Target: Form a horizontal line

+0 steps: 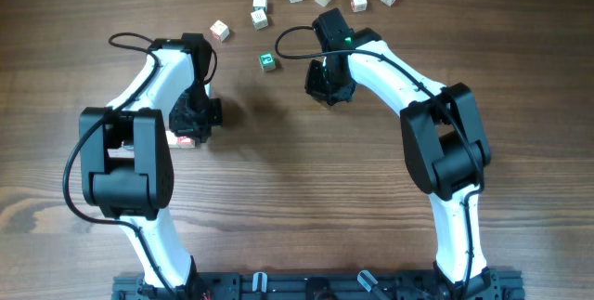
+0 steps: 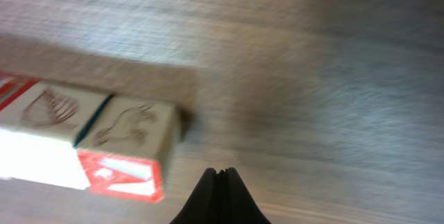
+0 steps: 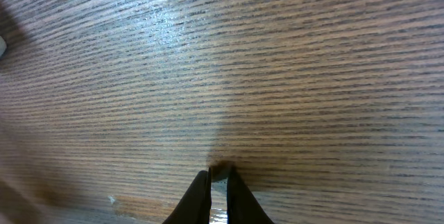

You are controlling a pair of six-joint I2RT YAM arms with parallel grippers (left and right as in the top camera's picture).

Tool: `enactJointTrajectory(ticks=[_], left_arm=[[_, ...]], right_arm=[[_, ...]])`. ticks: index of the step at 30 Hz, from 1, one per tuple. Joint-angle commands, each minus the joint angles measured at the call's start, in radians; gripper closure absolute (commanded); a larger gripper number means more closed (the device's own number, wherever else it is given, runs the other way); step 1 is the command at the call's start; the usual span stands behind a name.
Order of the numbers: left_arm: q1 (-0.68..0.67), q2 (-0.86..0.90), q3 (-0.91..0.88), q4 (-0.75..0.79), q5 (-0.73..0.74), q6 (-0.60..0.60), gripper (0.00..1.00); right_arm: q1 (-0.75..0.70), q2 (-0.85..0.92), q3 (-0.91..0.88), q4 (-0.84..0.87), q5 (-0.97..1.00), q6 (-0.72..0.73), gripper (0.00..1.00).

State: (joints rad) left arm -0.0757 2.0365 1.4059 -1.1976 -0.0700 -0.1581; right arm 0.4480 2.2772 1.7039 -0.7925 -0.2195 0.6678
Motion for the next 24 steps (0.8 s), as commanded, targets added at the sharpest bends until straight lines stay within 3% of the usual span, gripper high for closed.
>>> enactJointTrajectory(ticks=[1,24], left_arm=[[0.004,0.011,0.0,-0.013,-0.086,0.021,0.96],[0.004,0.011,0.0,-0.037,-0.103,0.024,0.96]], right_arm=[[-0.004,0.096,-0.063,-0.005,0.116,-0.013,0.88],[-0.004,0.096,-0.063,-0.005,0.118,-0.013,0.88]])
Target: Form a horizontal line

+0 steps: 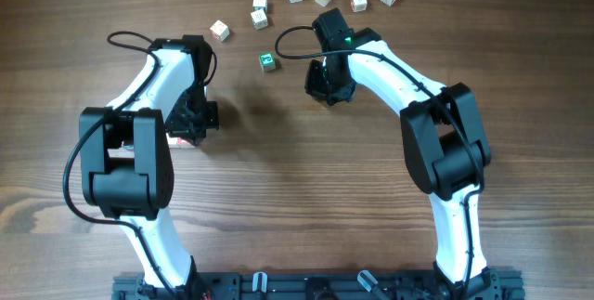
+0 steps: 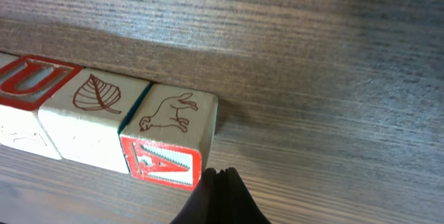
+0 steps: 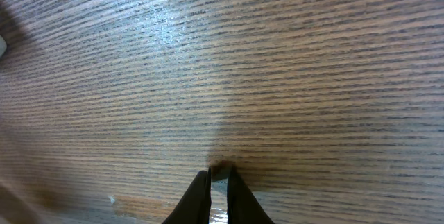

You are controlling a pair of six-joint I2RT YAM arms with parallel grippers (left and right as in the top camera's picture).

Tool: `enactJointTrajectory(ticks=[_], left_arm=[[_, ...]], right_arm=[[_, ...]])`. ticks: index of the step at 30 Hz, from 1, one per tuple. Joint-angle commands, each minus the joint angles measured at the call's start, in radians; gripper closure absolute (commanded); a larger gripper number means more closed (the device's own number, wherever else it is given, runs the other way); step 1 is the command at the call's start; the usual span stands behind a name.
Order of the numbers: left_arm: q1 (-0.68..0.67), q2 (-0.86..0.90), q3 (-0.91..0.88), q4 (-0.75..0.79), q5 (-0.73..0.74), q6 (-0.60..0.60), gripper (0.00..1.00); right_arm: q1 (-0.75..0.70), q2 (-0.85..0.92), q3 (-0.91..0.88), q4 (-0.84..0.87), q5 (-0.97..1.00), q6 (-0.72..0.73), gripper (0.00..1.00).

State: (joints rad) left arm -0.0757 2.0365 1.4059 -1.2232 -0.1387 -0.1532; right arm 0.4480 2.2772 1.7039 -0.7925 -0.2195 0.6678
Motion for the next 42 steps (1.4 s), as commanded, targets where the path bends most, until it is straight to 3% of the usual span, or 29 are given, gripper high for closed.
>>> enactJointTrajectory(ticks=[1,11,17,25,30,32,34,42], left_arm=[[0.004,0.011,0.0,-0.013,-0.04,0.019,0.96],[0.003,0.011,0.0,-0.012,-0.035,0.019,0.96],[-0.012,0.011,0.001,0.005,0.039,0.021,0.96],[-0.053,-0.031,0.074,0.14,0.188,0.019,0.96],[-0.048,-0.165,0.131,0.2,0.213,0.02,0.96],[-0.048,-0.237,0.132,0.221,0.21,0.024,0.96],[-0.049,-0.338,0.132,0.24,0.209,0.043,0.96],[-0.048,-0.651,0.132,0.247,0.16,0.087,0.96]], right_arm=[[-0.004,0.096,-0.063,-0.005,0.118,-0.013,0.88],[-0.004,0.096,-0.063,-0.005,0.118,-0.013,0.88],[-0.004,0.096,-0.063,-0.005,0.118,-0.013,0.88],[-0.005,0.096,-0.063,-0.005,0.127,-0.014,0.85],[-0.005,0.096,-0.06,-0.009,0.139,-0.103,0.86],[-0.006,0.091,-0.046,-0.037,0.133,-0.179,0.96],[-0.014,0.069,-0.019,-0.086,0.135,-0.228,0.96],[-0.037,-0.178,0.047,-0.167,0.172,-0.23,0.95]])
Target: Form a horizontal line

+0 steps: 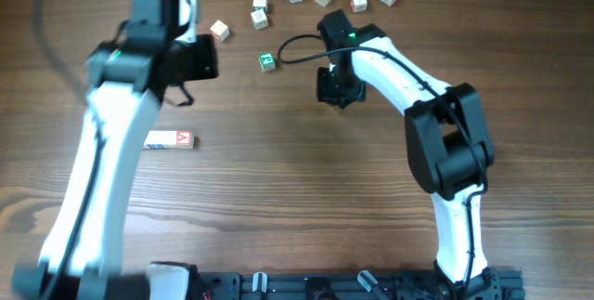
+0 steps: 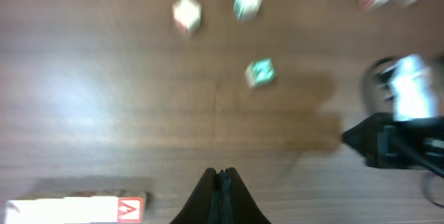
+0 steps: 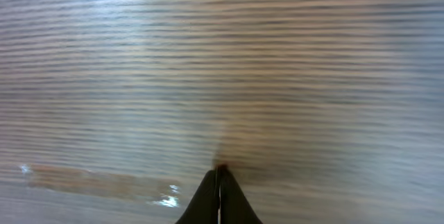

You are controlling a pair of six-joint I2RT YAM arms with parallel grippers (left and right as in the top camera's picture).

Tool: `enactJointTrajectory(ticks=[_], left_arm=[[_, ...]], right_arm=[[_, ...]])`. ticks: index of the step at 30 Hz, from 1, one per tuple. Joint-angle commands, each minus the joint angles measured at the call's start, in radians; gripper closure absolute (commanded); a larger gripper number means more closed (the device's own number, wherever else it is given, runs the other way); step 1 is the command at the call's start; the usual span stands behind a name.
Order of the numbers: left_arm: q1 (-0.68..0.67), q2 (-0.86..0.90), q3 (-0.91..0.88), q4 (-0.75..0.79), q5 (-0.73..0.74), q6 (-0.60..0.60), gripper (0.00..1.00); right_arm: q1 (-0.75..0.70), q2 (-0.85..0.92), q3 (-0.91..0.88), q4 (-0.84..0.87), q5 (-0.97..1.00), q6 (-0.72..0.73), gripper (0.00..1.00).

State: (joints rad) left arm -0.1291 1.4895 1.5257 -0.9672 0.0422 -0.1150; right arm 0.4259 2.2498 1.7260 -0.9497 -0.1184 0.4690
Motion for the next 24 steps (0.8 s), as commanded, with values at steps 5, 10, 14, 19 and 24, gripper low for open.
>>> enactJointTrajectory(ticks=[5,10,14,19,24], left_arm=[[0.005,-0.28,0.012,-0.065,0.004,0.052,0.96],[0.005,-0.396,0.012,-0.077,0.063,0.042,0.96],[0.005,-0.474,0.012,-0.082,0.065,0.025,0.95],[0.005,-0.563,0.012,-0.148,0.065,0.026,0.86],[0.005,-0.621,0.012,-0.236,0.054,0.026,0.61]], right_arm=[[-0.003,-0.448,0.024,-0.06,0.106,-0.004,0.89],[0.035,-0.678,0.024,-0.09,0.18,0.01,0.63],[0.065,-0.822,0.024,-0.093,0.193,0.029,0.28],[0.096,-0.959,0.024,-0.135,0.235,0.031,0.08],[0.107,-1.062,0.024,-0.245,0.297,0.034,0.01]])
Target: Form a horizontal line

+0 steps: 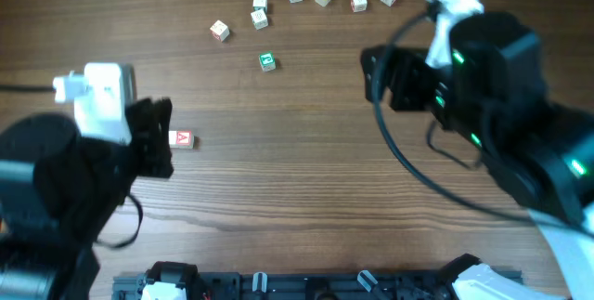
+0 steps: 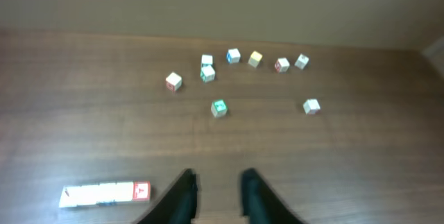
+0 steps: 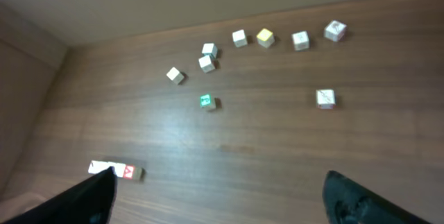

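Note:
A short row of joined blocks (image 2: 104,193) with a red A end face lies at the left; it also shows as the row (image 3: 114,170) and, half under my left arm, the row (image 1: 181,139). Several loose blocks arc along the far side, among them a green block (image 1: 267,60) and a yellow block. One more white block (image 3: 325,98) lies apart to the right, hidden under my right arm in the overhead view. My left gripper (image 2: 218,193) is open, high over the table. My right gripper (image 3: 222,196) is wide open, also high.
Both arms are raised close to the overhead camera: the left arm (image 1: 83,170) covers the left side and the right arm (image 1: 483,86) covers the right. Bare wood table (image 1: 297,170) lies between the row and the loose blocks.
Both grippers were shut and now stand open. The right gripper was low at the table and is now high above it. The left is higher and further back. No block has moved.
At first my left gripper was shut low beside the row's red A block, and my right was shut low at mid-table. The left then stood right at that end block. Later it was lifted away, leaving the row. Now both arms are high and open.

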You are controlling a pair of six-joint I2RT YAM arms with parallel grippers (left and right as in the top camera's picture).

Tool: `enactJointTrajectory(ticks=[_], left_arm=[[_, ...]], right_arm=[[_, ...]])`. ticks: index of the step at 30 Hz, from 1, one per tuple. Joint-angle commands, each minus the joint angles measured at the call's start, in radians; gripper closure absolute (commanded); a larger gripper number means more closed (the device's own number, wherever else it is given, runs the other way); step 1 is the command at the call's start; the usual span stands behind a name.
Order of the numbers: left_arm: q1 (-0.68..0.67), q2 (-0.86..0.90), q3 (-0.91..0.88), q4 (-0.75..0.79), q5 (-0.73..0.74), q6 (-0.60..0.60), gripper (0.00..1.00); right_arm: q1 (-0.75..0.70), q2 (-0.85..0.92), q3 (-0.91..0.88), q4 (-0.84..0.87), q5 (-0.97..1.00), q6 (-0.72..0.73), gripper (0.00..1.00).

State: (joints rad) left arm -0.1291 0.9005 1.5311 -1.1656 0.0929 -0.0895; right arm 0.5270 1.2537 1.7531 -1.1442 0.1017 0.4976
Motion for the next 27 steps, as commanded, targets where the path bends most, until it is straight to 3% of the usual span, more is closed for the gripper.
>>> enactJointTrajectory(ticks=[1,2,3,12,27], left_arm=[[0.005,-0.039,0.006,-0.056,0.003,0.0,0.53],[0.005,-0.044,0.006,-0.073,0.003,0.0,0.35],[0.005,-0.045,0.006,-0.09,0.003,0.0,0.02],[0.005,-0.042,0.006,-0.193,0.003,0.0,0.0],[0.005,-0.042,0.006,-0.198,0.003,0.0,0.0]], right_arm=[[0.006,-0.083,-0.003,-0.075,0.09,0.016,0.0],[0.006,-0.1,-0.003,-0.1,0.112,0.033,0.0],[0.006,-0.117,-0.005,-0.121,0.132,0.037,0.0],[0.006,-0.262,-0.008,-0.213,0.211,0.07,0.0],[0.006,-0.423,-0.149,-0.227,0.256,0.143,0.0]])
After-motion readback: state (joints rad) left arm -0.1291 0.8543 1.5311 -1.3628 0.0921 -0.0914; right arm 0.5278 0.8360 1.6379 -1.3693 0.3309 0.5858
